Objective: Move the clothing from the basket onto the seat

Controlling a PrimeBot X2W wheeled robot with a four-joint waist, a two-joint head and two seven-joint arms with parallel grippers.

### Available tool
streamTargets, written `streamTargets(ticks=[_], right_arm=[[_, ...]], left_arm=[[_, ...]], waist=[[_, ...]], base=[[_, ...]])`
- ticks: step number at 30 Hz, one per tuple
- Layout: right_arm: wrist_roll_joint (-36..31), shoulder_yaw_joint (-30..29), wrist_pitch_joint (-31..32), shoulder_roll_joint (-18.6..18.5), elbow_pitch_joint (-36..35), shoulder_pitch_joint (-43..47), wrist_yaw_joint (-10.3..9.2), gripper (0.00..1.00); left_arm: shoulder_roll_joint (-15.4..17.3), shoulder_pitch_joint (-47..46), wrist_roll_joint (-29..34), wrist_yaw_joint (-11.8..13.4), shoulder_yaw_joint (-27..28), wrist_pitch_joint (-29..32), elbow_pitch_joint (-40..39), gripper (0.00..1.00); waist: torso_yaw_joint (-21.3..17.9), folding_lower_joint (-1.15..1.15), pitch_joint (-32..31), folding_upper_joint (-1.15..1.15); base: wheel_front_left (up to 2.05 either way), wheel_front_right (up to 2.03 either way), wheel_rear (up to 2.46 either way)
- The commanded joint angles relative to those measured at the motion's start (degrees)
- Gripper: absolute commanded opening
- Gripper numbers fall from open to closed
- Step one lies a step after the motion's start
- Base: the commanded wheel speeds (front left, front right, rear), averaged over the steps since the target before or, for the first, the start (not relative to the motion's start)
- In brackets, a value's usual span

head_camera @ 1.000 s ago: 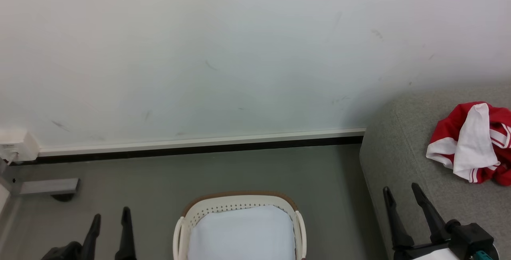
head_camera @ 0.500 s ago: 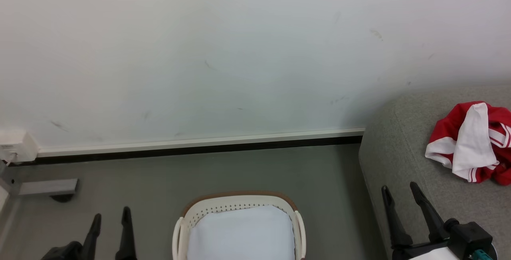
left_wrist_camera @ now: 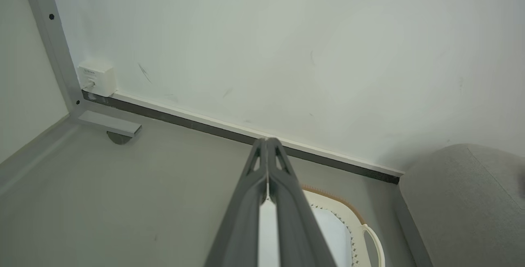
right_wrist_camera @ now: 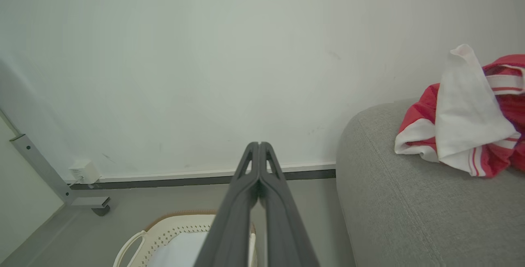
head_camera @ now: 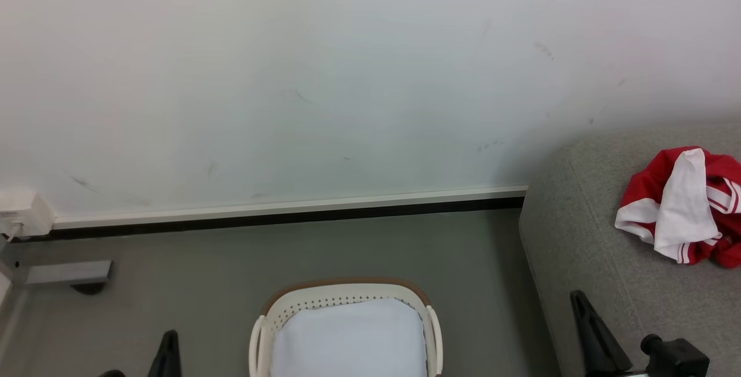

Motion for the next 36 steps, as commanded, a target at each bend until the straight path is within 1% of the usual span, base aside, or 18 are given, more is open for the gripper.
streamTargets(ticks=[1,17,36], right_arm=[[2.55,-0.57,0.36,-0.24,-0.97,-0.86,0.0,0.0],[17.82,-3.39,4.29,-0.41,-1.52,-1.48,-0.02,0.0],[32.51,-6.29,8.25,-0.41,-2.15,-2.09,-0.04,0.0]], left_arm=[[0.37,-1.28,-2.52,-0.03,0.37,0.83,-0.68,0.0],[0.57,-1.92,-18.64,-0.16,-0.44,4.79,-2.81,0.0],[0.78,-2.92,-34.04,-0.3,-0.8,8.96,-4.43,0.0]], waist=[[0.04,0.0,0.03,0.0],[0.3,0.0,0.25,0.0],[0.61,0.0,0.51,0.0]], base=[[0.0,0.0,0.0],[0.0,0.0,0.0],[0.0,0.0,0.0]])
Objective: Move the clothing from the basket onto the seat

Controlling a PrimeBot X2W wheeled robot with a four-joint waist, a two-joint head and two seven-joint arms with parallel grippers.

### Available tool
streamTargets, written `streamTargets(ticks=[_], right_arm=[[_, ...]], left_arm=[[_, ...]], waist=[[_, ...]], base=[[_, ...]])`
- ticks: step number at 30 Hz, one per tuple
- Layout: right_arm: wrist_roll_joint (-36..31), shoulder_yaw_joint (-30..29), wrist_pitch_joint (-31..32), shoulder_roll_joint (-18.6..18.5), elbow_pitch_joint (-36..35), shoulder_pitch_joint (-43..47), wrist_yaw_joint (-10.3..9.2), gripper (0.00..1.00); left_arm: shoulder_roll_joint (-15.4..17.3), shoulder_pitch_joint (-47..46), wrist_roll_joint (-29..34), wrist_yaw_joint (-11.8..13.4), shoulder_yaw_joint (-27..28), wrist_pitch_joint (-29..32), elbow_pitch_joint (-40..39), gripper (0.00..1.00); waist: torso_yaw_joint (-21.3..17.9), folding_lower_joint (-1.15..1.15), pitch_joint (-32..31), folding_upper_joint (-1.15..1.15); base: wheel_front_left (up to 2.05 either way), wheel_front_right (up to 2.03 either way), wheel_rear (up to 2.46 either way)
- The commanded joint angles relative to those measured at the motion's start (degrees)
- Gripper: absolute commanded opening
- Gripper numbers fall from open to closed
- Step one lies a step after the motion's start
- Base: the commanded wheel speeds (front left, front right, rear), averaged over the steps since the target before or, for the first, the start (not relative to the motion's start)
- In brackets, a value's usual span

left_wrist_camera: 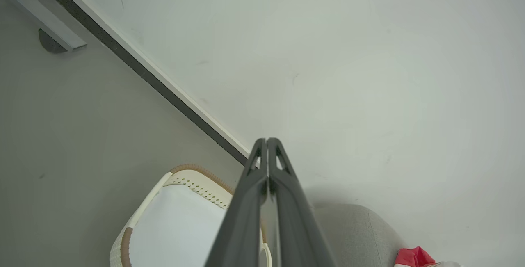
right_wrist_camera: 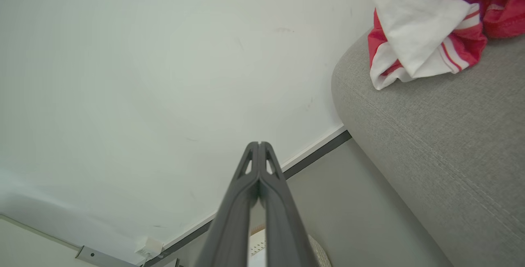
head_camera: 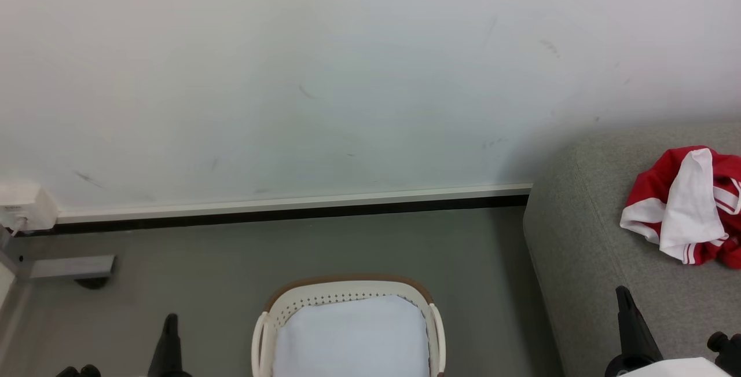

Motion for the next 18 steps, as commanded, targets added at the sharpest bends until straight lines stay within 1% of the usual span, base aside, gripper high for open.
streamTargets(ticks=[1,13,18], right_arm=[[2.26,-0.58,0.41,-0.36,-1.04,-1.74,-0.04,0.0],[9.93,-2.19,2.57,-0.28,-1.32,-1.96,-0.06,0.0],[12.33,-2.74,3.25,-0.24,-1.41,-1.98,-0.06,0.0]], left_arm=[[0.65,-1.47,-2.21,-0.16,0.14,0.44,-1.1,0.0],[0.75,-2.01,-10.51,-0.25,-0.04,2.72,-1.91,0.0],[0.77,-2.18,-12.93,-0.28,-0.08,3.42,-2.15,0.0]], waist=[[0.03,0.0,0.02,0.0],[0.23,0.0,0.19,0.0],[0.29,0.0,0.24,0.0]], base=[[0.0,0.0,0.0],[0.0,0.0,0.0],[0.0,0.0,0.0]])
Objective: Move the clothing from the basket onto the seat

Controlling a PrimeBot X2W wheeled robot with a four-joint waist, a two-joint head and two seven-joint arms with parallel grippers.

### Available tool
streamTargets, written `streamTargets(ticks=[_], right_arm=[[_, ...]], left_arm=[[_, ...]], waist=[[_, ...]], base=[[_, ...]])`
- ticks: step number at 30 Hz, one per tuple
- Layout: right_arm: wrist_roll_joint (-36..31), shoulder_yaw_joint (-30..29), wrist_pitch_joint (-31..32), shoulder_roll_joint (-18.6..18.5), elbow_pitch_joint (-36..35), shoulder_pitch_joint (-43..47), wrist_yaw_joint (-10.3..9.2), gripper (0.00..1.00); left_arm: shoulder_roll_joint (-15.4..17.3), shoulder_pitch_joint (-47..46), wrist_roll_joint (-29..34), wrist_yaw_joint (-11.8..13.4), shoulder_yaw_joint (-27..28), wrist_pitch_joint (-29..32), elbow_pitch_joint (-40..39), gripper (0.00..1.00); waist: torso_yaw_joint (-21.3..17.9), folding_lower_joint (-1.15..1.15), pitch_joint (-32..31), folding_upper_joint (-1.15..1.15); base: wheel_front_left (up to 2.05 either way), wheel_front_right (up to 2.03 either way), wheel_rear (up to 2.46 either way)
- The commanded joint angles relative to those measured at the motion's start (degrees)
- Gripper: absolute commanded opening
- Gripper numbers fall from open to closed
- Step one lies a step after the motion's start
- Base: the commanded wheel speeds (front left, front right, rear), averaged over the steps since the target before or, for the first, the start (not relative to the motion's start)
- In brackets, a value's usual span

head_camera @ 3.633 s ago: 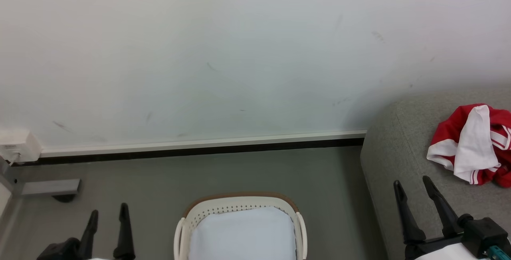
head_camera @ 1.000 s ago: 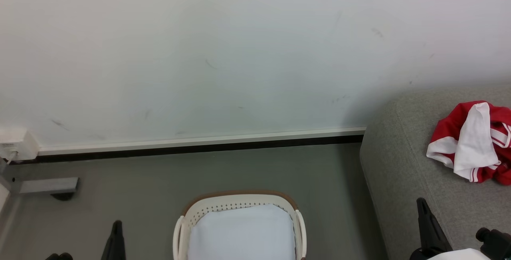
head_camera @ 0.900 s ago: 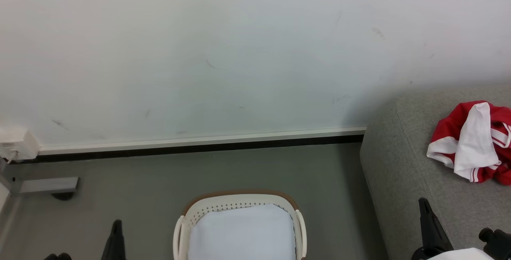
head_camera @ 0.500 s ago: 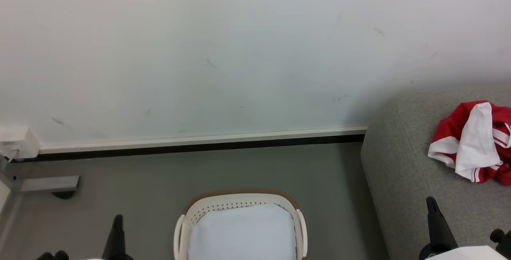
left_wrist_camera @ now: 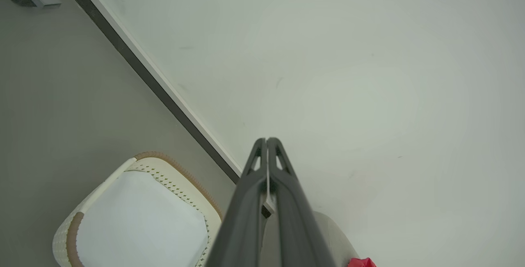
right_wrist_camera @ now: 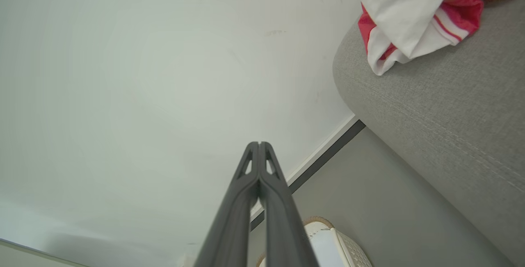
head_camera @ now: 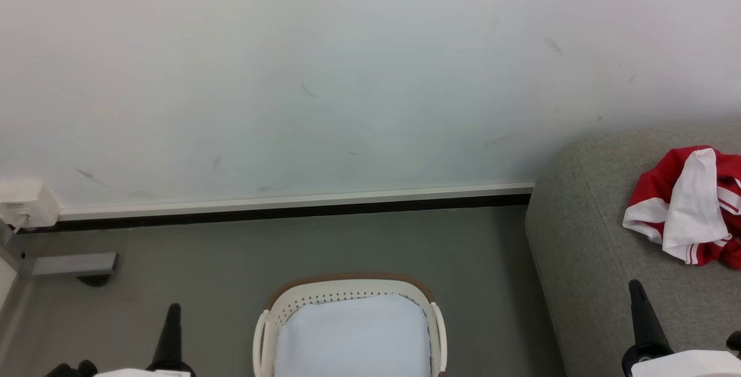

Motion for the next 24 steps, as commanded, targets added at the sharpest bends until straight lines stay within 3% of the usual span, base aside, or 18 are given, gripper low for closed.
streamTargets(ticks=[1,24], right_arm=[[1.5,-0.52,0.35,-0.27,-0.76,-1.11,-0.06,0.0],[13.3,-3.16,3.88,-0.02,-1.16,-1.65,-0.09,0.0]], left_arm=[[0.6,-1.24,-1.82,-0.28,0.13,0.44,-0.85,0.0],[0.74,-2.06,-14.37,-0.42,-0.15,3.98,-2.06,0.0]], waist=[[0.02,0.0,0.01,0.0],[0.39,0.0,0.33,0.0]], base=[[0.0,0.0,0.0],[0.0,0.0,0.0]])
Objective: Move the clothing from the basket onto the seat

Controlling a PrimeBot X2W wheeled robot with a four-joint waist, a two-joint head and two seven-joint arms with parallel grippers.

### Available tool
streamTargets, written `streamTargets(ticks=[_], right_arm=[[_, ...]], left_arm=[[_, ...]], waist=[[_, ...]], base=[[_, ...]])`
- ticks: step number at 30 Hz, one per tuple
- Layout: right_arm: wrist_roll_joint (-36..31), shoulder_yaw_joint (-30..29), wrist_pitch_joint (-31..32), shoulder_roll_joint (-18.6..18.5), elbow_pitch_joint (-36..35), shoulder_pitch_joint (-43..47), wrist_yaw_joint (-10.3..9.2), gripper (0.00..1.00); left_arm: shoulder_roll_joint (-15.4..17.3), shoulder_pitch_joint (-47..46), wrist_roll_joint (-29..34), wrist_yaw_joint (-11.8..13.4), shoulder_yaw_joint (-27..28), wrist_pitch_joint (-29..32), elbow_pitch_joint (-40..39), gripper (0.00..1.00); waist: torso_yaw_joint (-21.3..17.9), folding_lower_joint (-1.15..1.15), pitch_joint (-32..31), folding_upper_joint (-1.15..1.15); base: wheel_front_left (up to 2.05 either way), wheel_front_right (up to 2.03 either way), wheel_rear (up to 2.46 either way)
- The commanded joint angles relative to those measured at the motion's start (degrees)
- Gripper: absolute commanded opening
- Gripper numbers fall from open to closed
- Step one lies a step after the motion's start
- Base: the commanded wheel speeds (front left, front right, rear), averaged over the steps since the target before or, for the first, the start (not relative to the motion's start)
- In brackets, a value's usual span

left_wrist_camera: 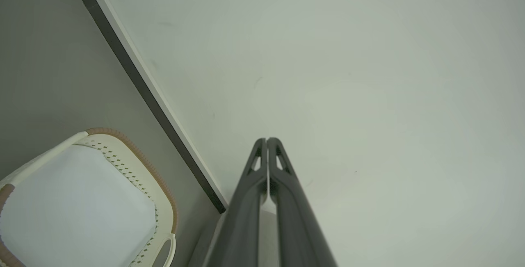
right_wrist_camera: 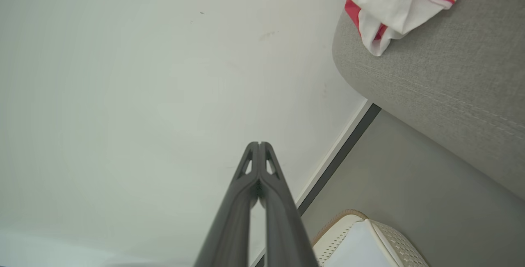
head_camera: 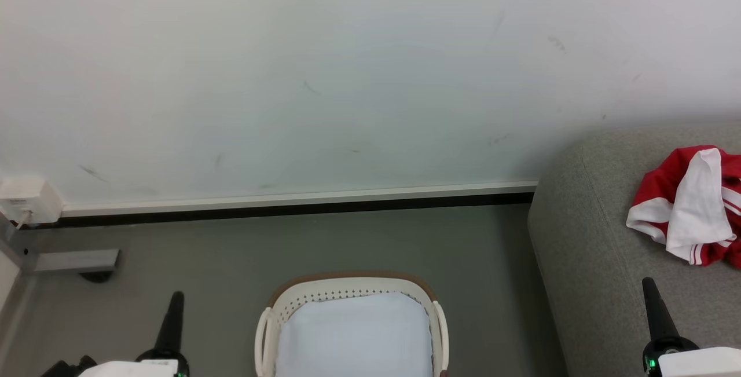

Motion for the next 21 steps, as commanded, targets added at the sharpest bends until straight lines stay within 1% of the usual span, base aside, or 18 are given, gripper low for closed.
streamTargets(ticks=[1,21], right_arm=[[1.16,-0.39,0.39,-0.12,-0.5,-1.38,-0.09,0.0],[9.76,-2.38,2.9,0.13,-0.84,-1.41,-0.1,0.0]], left_arm=[[0.52,-1.08,-1.32,-0.35,0.04,0.35,-0.64,0.0],[0.62,-1.54,-10.43,-0.4,-0.17,2.96,-1.48,0.0]], waist=[[0.02,0.0,0.02,0.0],[0.35,0.0,0.29,0.0]], base=[[0.0,0.0,0.0],[0.0,0.0,0.0]])
